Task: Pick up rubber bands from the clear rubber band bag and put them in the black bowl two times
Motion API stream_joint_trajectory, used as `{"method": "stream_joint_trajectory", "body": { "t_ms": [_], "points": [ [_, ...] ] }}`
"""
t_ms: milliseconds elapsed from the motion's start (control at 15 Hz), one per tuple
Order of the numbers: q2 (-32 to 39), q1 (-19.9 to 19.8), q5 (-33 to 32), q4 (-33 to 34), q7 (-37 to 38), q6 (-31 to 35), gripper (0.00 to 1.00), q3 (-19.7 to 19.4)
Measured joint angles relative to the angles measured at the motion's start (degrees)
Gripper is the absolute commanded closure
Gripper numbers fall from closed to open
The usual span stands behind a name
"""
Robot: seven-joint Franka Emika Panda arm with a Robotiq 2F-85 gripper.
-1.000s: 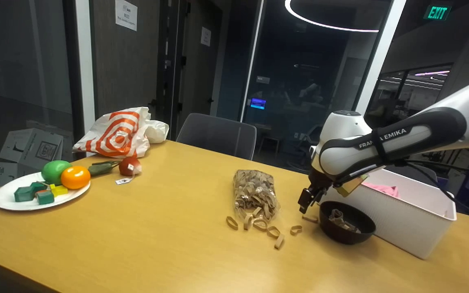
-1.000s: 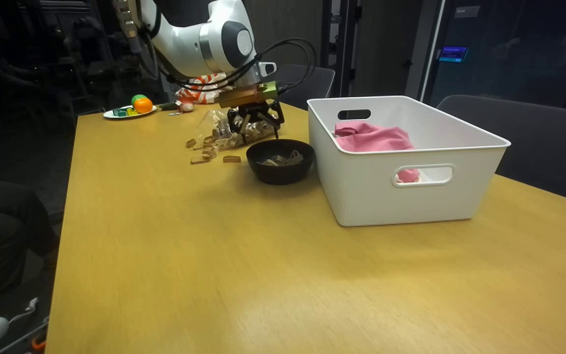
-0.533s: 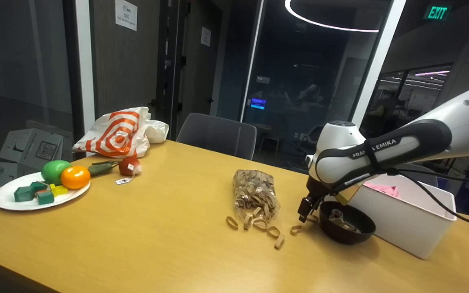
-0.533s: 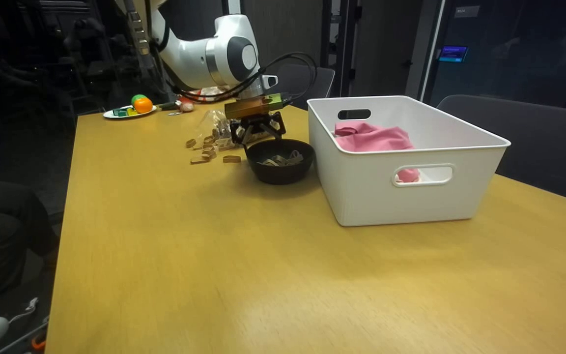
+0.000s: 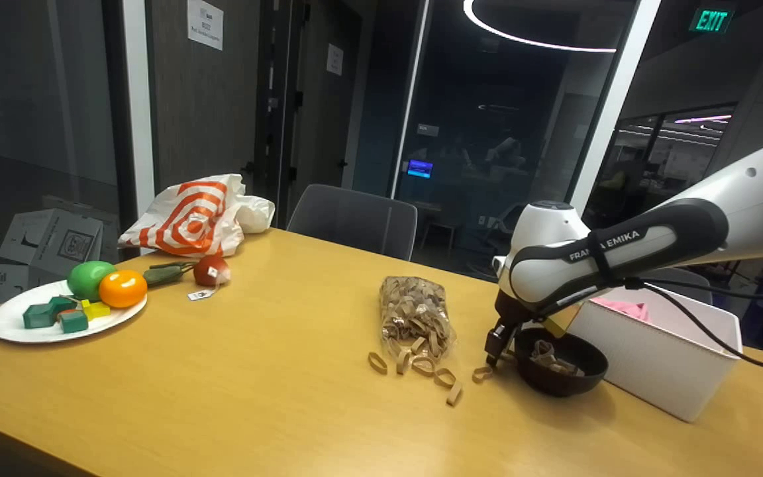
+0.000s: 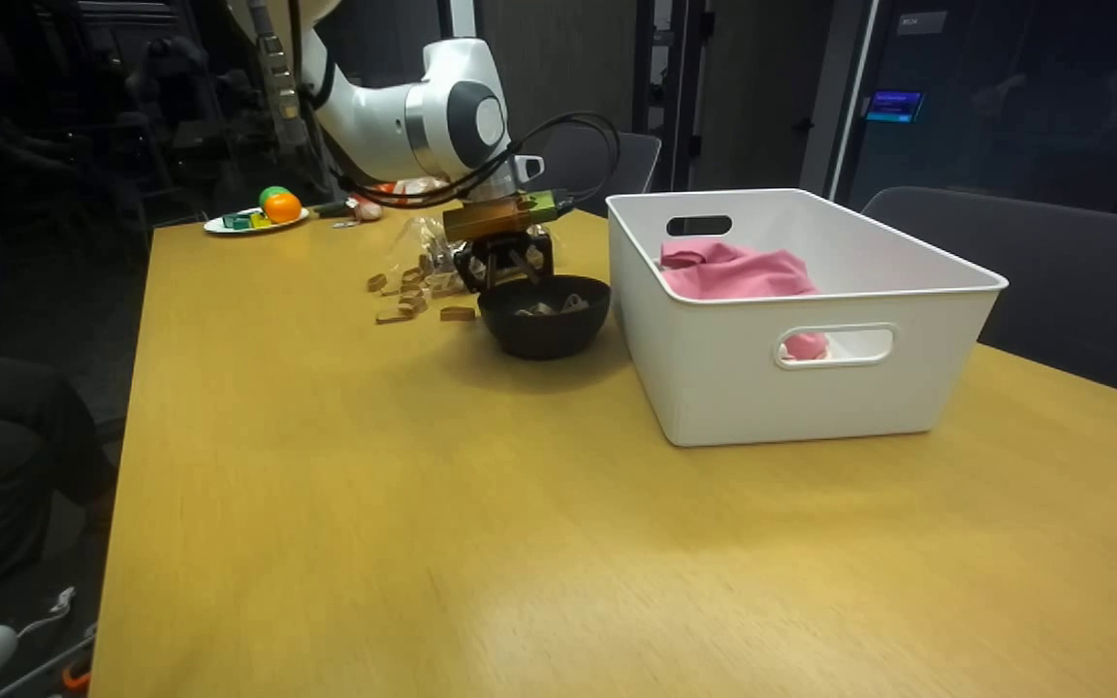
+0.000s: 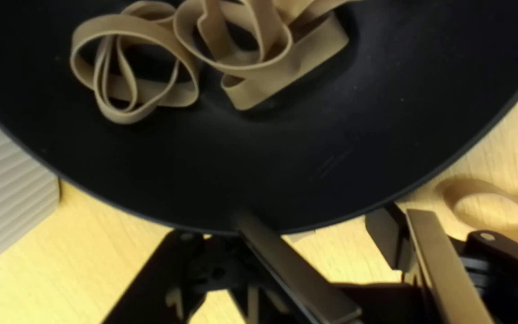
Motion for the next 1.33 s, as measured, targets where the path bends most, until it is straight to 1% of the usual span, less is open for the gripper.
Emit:
{"method": "stream_joint_trajectory", "body": {
  "t_ms": [67, 200, 267, 333, 400, 600, 667, 733, 800, 867, 933, 1000, 1133, 1333],
  "points": [
    [0.0, 0.0, 0.0, 0.1, -0.2, 0.0, 0.80, 0.1],
    [0.0, 0.0, 0.0, 0.2, -0.4, 0.0, 0.85, 0.3],
    [0.0, -0.1, 0.0, 0.3, -0.6, 0.0, 0.86, 0.4],
    [0.0, -0.1, 0.0, 0.4, -0.7, 0.0, 0.88, 0.4],
    [0.0, -0.1, 0.0, 0.5, -0.7, 0.0, 0.83, 0.5],
    [-0.1, -0.2, 0.0, 0.5, -0.7, 0.0, 0.81, 0.5],
    [-0.1, -0.2, 0.0, 0.5, -0.7, 0.0, 0.79, 0.5],
    [-0.1, -0.2, 0.0, 0.5, -0.7, 0.0, 0.55, 0.6],
    [-0.1, -0.2, 0.0, 0.5, -0.8, 0.0, 0.78, 0.6],
    [-0.1, -0.2, 0.0, 0.6, -0.8, 0.0, 0.53, 0.6],
    [-0.1, -0.2, 0.0, 0.6, -0.9, 0.0, 0.53, 0.6],
    [-0.1, -0.2, 0.0, 0.6, -0.9, 0.0, 0.48, 0.7],
    [-0.1, -0.2, 0.0, 0.6, -0.9, 0.0, 0.34, 0.7],
    [-0.3, -0.2, 0.0, 0.6, -0.9, 0.1, 0.10, 0.7]
  ]
}}
